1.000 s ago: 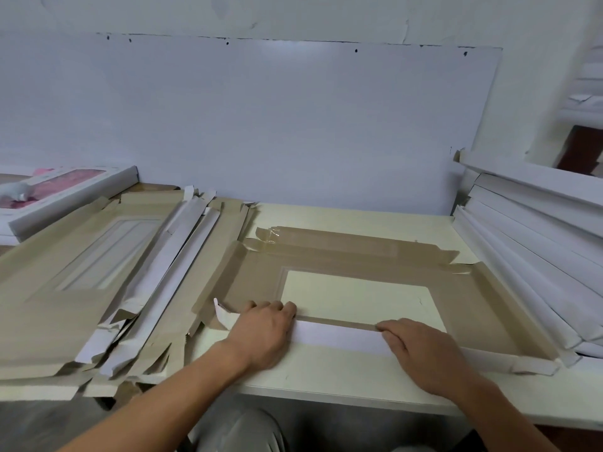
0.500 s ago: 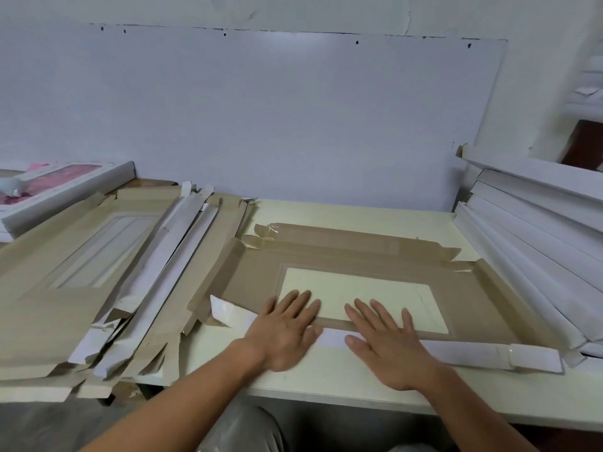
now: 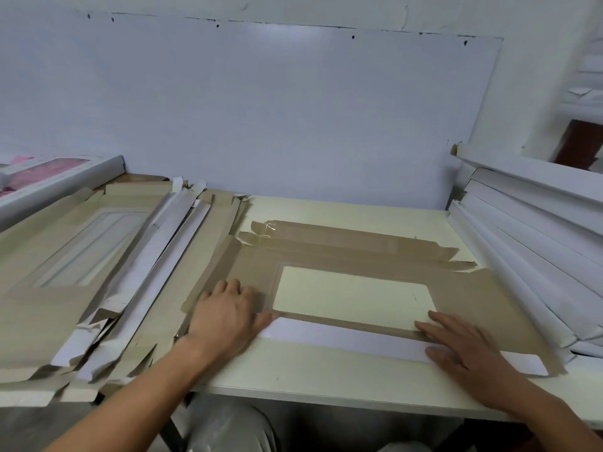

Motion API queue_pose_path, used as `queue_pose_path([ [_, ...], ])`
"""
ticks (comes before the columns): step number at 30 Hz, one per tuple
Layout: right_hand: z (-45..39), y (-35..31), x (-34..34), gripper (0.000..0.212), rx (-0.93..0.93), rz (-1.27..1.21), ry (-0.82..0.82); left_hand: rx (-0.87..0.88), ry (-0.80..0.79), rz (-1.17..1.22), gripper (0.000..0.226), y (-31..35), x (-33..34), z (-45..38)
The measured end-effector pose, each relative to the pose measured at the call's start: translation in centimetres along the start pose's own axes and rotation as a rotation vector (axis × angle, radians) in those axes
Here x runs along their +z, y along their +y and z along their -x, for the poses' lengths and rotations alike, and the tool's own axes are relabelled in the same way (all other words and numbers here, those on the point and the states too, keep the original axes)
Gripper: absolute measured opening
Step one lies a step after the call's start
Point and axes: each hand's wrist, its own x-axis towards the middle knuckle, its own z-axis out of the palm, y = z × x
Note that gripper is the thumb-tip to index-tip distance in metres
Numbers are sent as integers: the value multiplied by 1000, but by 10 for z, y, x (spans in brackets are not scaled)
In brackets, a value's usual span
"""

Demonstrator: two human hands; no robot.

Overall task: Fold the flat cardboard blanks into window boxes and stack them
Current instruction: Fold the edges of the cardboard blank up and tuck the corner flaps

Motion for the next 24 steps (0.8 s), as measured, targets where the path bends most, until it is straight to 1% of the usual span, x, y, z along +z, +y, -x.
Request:
queue_pose_path([
  [2,4,0,-1,40,-23,-17,31,31,-2,88,76,-16,0,-2],
  [4,5,1,-2,41,-43,-26,37,33,-55,138,79,-25,-1,-1],
  [7,6,-4,-5,39,-59,-78,74,-6,-79,40,85,-24,-1,-1],
  [9,8,-9,-10,32,-62,-116,147,-32,-40,-15,90,-21,2,-2],
  [11,12,-10,-16,25,-73,-99,172,-49,7,-75,93,-20,2,-4],
  [13,18,-12,-24,19,-46,-104,119,-62,42,-114,91,-19,0,-8],
  [14,20,-13,-29,14,-9,-108,66,-69,51,-133,85,-18,0,-11],
  [15,22,-15,-33,17,40,-101,6,-67,62,-155,77,-17,1,-14],
  [16,22,-17,-37,24,78,-65,-54,-60,62,-184,66,-16,1,-16],
  [18,17,-21,-43,37,113,56,-164,-34,48,-244,41,-5,-2,-19],
  [20,9,-28,-45,45,107,123,-263,26,110,-174,21,13,-10,-14],
  [21,4,-32,-45,47,89,124,-304,61,151,-106,17,25,-17,-10],
  [22,-1,-36,-44,48,68,110,-331,104,192,-28,14,37,-21,-5],
  [23,-7,-40,-42,49,54,84,-342,152,186,61,14,51,-24,2],
  [24,-13,-45,-40,50,48,45,-339,206,175,140,19,64,-25,9],
])
